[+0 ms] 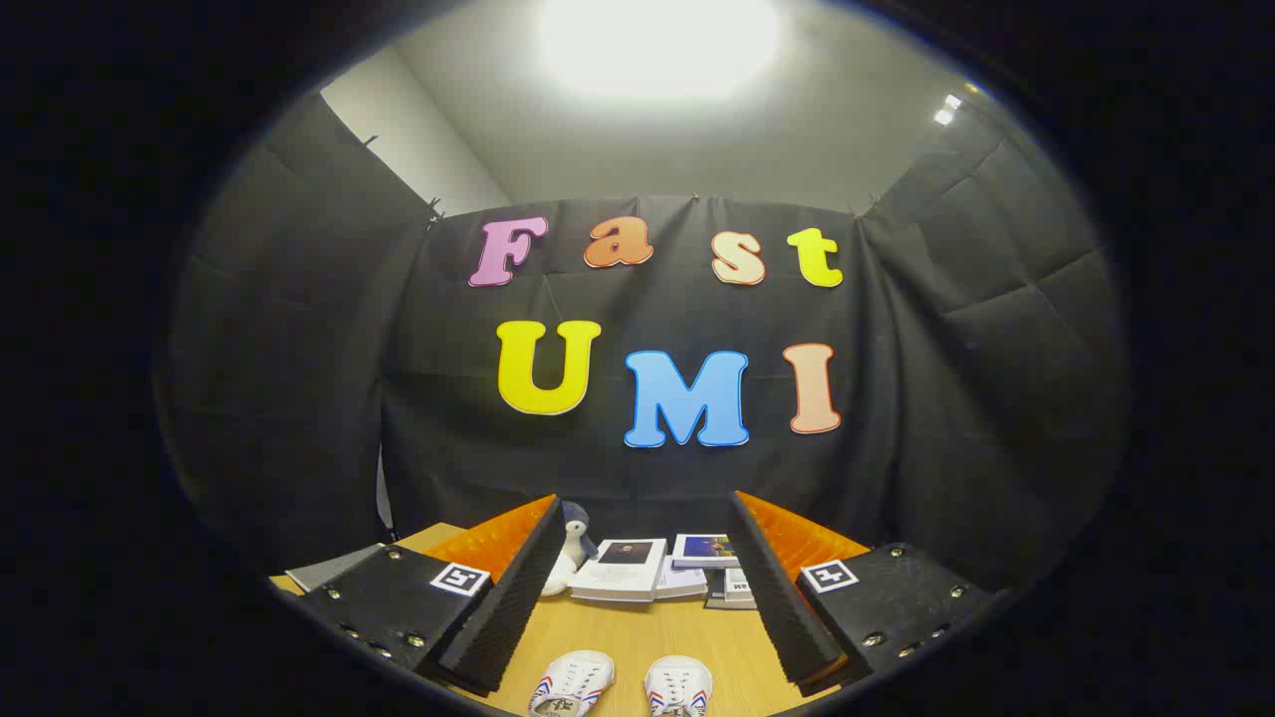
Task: Open the storage box then place both shoes into the box .Put the left shoe in first, then the right shoe, with the right side of both shoes facing outward in a uniform manner.
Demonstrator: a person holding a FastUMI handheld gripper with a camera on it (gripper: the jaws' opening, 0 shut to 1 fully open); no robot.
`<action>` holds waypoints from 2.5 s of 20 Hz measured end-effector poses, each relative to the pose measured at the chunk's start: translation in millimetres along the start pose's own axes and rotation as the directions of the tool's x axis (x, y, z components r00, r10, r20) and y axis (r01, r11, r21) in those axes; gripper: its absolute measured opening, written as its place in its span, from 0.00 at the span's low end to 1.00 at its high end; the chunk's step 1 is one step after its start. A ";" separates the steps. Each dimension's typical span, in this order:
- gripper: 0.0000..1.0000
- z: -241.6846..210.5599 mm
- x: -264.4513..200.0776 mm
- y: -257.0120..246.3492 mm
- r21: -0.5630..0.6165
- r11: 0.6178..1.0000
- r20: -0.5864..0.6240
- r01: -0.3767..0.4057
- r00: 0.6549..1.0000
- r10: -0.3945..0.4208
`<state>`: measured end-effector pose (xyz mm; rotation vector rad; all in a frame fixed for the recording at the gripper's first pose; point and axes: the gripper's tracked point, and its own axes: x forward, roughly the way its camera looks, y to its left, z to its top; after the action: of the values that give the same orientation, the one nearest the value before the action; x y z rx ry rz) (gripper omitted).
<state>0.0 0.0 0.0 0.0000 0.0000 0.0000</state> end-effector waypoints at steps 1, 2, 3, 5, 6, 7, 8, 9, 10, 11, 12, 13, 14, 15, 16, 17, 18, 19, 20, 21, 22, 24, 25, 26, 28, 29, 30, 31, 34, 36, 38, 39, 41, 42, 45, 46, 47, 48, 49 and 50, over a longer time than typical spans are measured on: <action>0.98 0.1 -0.1 1.6 0.000 1.000 0.001 -0.004 1.000 0.004; 0.98 1.5 0.8 3.0 0.001 1.000 0.001 -0.009 1.000 0.009; 0.98 1.1 0.7 5.5 0.004 1.000 0.000 -0.014 1.000 0.014; 0.98 0.0 2.0 10.7 0.014 1.000 -0.003 -0.024 1.000 0.024; 0.98 0.8 1.9 12.3 0.016 1.000 -0.002 -0.027 1.000 0.027; 0.98 0.1 3.3 12.3 0.016 0.999 -0.002 -0.028 1.000 0.028; 0.98 0.2 4.2 13.2 0.016 0.999 -0.003 -0.030 1.000 0.030; 0.98 -0.4 4.5 15.4 0.017 0.999 -0.005 -0.033 0.999 0.033; 0.98 -1.3 5.0 16.7 0.020 0.999 -0.007 -0.035 0.999 0.035; 0.98 -2.9 6.3 17.2 0.026 0.999 -0.011 -0.037 0.999 0.037; 0.98 -4.0 7.2 18.9 0.033 0.999 -0.013 -0.039 0.999 0.039; 0.98 -4.9 8.8 20.1 0.040 0.998 -0.017 -0.041 0.999 0.042; 0.98 -5.5 10.0 21.0 0.045 0.998 -0.020 -0.042 0.999 0.043; 0.98 -6.5 10.6 21.5 0.046 0.998 -0.023 -0.043 0.999 0.044; 0.98 -6.6 10.9 21.1 0.043 0.998 -0.025 -0.041 0.999 0.042; 0.98 -6.3 11.6 20.6 0.040 0.998 -0.026 -0.040 0.999 0.041; 0.98 -7.1 11.9 20.7 0.038 0.998 -0.027 -0.040 0.999 0.041; 0.98 -6.3 12.1 20.5 0.036 0.999 -0.026 -0.039 0.999 0.040; 0.98 -5.1 12.4 20.9 0.035 0.999 -0.026 -0.040 0.999 0.041; 0.98 -4.5 13.0 20.8 0.033 0.999 -0.026 -0.039 0.999 0.040; 0.98 -4.0 13.0 20.9 0.030 0.999 -0.026 -0.039 0.999 0.040; 0.98 -5.1 13.0 22.7 0.031 0.999 -0.032 -0.045 0.998 0.046; 0.98 -7.1 13.3 25.2 0.039 0.998 -0.038 -0.051 0.998 0.053; 0.98 -9.2 13.3 27.3 0.052 0.997 -0.045 -0.059 0.997 0.061; 0.98 -16.3 12.0 35.1 0.094 0.992 -0.066 -0.081 0.994 0.087; 0.98 -21.8 11.5 40.0 0.122 0.988 -0.082 -0.096 0.991 0.106; 0.98 -27.9 11.2 45.3 0.154 0.982 -0.102 -0.111 0.987 0.127; 0.98 -36.4 10.9 50.5 0.190 0.974 -0.127 -0.121 0.981 0.146; 0.98 -59.3 8.2 67.1 0.345 0.928 -0.192 -0.142 0.957 0.218; 0.98 -75.1 6.4 79.2 0.467 0.874 -0.235 -0.134 0.934 0.269; 0.97 -89.7 5.4 88.9 0.552 0.826 -0.270 -0.114 0.913 0.307; 0.97 -95.8 4.2 93.6 0.582 0.806 -0.284 -0.106 0.902 0.324; 0.98 -105.1 1.4 102.9 0.638 0.764 -0.302 -0.096 0.882 0.362; 0.98 -109.8 0.4 107.0 0.666 0.740 -0.307 -0.089 0.872 0.381; 0.98 -126.6 -3.9 121.5 0.753 0.655 -0.321 -0.057 0.838 0.442; 0.98 -132.0 -5.1 126.7 0.784 0.620 -0.326 -0.040 0.823 0.465; 0.97 -138.6 -6.2 132.3 0.808 0.589 -0.328 -0.025 0.811 0.484; 0.97 -143.0 -7.1 135.2 0.823 0.568 -0.334 -0.007 0.802 0.495; 0.97 -148.5 -9.3 138.7 0.835 0.550 -0.340 0.007 0.794 0.505; 0.97 -153.4 -10.1 141.5 0.845 0.535 -0.344 0.019 0.786 0.514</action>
<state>-10.1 141.5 -153.4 0.9736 0.6185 0.3180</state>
